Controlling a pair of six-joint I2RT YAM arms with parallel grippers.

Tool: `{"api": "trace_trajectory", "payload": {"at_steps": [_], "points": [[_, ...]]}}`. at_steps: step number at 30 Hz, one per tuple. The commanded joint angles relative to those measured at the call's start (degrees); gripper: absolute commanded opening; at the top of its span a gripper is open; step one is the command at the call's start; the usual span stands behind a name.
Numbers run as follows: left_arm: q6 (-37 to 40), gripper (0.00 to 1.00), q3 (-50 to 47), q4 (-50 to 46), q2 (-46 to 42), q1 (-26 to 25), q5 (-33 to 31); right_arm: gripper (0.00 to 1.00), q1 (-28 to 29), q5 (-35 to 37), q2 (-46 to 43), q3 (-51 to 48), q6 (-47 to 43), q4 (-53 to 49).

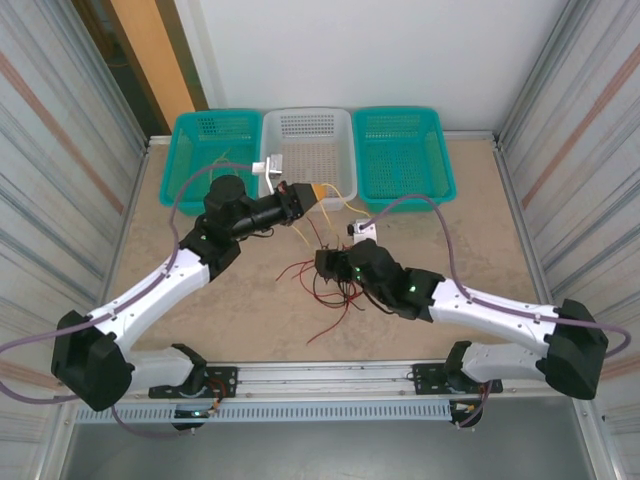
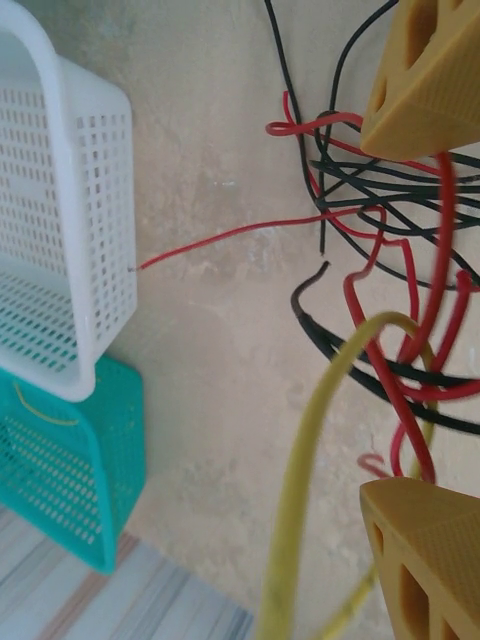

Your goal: Untangle the cables

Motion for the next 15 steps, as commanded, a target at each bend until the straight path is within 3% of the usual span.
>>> {"api": "trace_trajectory", "payload": {"at_steps": [1, 8, 15], "points": [[-2.3, 0.00, 1.2, 5.2, 0.6, -0.5, -0.1, 0.77, -0.8, 7.2, 2.2, 3.9, 4.9, -1.4], [-1.5, 0.00, 3.9, 3.2, -0.9, 0.0, 0.3, 0.53, -2.8, 5.6, 6.2, 4.8, 9.2, -11.1], [-0.1, 0.00, 6.0, -3.5, -3.2, 3.1, -0.8, 0.57, -4.2, 4.9, 4.5, 1.8, 10.7, -15.9]]}}
